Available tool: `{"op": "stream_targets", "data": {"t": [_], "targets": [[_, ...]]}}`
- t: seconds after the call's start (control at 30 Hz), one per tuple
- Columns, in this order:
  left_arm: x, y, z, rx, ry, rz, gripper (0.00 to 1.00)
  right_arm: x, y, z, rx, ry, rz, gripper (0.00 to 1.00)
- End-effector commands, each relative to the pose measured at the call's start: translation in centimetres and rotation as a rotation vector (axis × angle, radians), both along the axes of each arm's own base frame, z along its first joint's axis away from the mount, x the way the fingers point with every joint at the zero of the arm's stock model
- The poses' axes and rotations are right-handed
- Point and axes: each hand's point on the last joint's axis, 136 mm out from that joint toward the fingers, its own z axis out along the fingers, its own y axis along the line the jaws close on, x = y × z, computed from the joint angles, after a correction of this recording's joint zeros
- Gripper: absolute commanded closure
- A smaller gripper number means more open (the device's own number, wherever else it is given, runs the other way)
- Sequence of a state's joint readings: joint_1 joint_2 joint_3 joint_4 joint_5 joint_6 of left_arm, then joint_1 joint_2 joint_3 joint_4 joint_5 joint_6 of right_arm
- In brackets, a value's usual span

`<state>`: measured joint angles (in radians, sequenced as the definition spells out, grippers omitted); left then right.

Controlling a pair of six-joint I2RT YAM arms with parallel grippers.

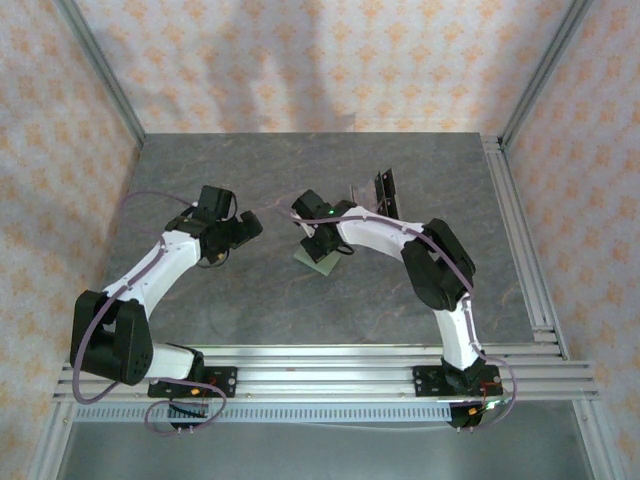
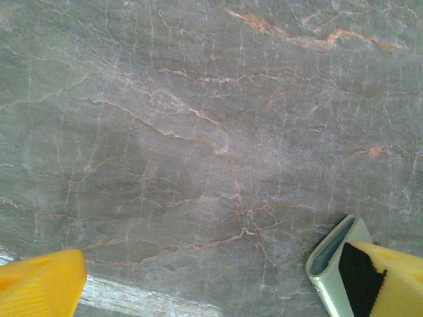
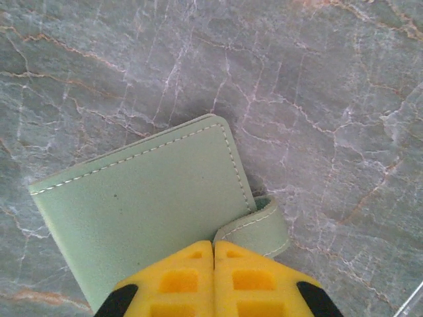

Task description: Put the credit cards into the card holder

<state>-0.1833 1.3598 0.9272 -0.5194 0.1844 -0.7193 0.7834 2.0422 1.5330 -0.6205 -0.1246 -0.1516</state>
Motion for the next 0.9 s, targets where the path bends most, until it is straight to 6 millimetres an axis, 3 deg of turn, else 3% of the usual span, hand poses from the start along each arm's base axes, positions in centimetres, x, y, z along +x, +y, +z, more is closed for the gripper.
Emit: {"op": "stream_targets", "data": {"t": [0.0, 0.23, 0.53, 0.87], "targets": [[-0.4, -1.5, 0.1, -0.06, -0.025, -0.005, 0.0, -0.5, 0.4, 3.5, 0.137, 0.033, -0.103, 1.0], [0.0, -4.3, -0.6, -0.123, -0.047, -0.026, 0.0, -0.6, 1.7, 5.3, 0.28, 0.078, -0.224, 1.0], [1.6, -7.7, -1.6, -0.166, -0.083, -0.052, 0.04, -0.7, 2.5, 3.8, 0.344, 0.122, -0.299, 1.0], [2.9, -9.4, -3.5, -0.182, -0.092, -0.05, 0.13, -0.9, 2.9, 2.7, 0.36, 0.145, -0.304, 1.0]]}}
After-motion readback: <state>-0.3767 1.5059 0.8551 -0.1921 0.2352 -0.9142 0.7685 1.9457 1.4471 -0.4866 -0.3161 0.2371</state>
